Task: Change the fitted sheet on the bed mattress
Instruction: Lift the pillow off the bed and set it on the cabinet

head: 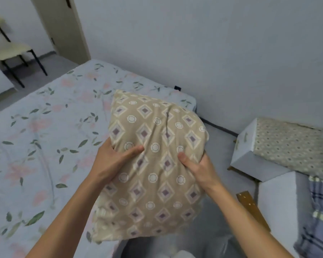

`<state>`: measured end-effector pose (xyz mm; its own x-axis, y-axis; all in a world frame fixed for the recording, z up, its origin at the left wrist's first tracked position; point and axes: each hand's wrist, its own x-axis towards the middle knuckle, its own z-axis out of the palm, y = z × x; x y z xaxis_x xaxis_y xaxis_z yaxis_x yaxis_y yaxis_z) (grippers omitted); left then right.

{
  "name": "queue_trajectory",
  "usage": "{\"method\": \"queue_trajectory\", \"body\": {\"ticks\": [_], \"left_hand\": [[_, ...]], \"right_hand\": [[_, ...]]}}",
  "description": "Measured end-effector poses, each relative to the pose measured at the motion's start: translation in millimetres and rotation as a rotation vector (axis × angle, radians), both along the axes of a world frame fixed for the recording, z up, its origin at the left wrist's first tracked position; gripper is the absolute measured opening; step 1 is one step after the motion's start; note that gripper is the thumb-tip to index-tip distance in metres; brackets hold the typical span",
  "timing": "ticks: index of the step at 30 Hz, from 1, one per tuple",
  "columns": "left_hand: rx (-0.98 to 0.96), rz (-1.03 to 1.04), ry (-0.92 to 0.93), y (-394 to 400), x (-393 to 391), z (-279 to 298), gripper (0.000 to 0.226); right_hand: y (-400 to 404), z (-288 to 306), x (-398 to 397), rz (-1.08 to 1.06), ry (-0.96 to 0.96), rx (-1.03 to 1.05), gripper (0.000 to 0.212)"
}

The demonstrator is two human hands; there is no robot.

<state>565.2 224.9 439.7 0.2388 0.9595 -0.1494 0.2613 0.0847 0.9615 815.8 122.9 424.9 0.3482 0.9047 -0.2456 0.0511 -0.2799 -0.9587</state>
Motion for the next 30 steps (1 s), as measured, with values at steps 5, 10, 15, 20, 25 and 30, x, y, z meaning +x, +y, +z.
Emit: {"method": "queue_trajectory", "body": {"ticks": [5, 10, 15, 20, 25, 30], "left_hand": [[-0.022, -0.189, -0.007, -3, 121, 7, 0.057], [-0.054, -0.381, 0.041, 9, 219, 2, 0.057], [-0.039, -0.568, 0.077, 31, 307, -12, 0.054], [-0.063, -0.744, 0.061, 61, 398, -25, 0.061], [-0.066, -0.947, 0.096, 71, 486, -25, 0.066], [-0.018, -1.162, 0.15, 40, 571, -24, 0.055]], "right_hand": [[-47, 3, 101, -0.189, -0.078, -0.016, 0.053], [-86, -12, 172, -0.373, -0.097, -0.064, 0.081], [-97, -21, 225, -0.551, -0.054, -0.117, 0.072], [-89, -20, 275, -0.739, -0.055, -0.132, 0.055], [-101, -25, 308, -0.976, -0.075, -0.153, 0.068], [-133, -32, 330, -1.203, -0.077, -0.179, 0.072]]}}
